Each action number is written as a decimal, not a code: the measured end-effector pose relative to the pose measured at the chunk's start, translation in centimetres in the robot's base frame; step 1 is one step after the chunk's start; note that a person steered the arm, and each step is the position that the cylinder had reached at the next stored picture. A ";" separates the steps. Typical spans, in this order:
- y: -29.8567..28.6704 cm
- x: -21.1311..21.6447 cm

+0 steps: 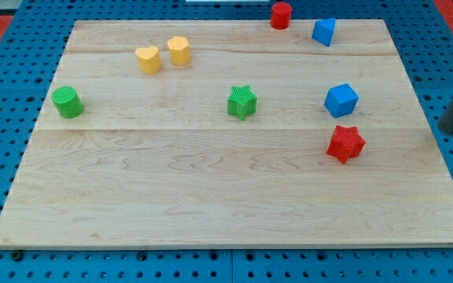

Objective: Slide red star from bottom right to top center

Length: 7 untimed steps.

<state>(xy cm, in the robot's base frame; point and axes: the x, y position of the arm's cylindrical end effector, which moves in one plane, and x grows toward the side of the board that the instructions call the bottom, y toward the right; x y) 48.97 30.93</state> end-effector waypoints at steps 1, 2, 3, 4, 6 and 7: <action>-7.4 2.3; -17.3 -1.5; -25.7 -6.0; -27.1 -8.3; -27.3 -13.2; -25.1 -14.6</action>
<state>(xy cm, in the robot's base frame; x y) 34.32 5.86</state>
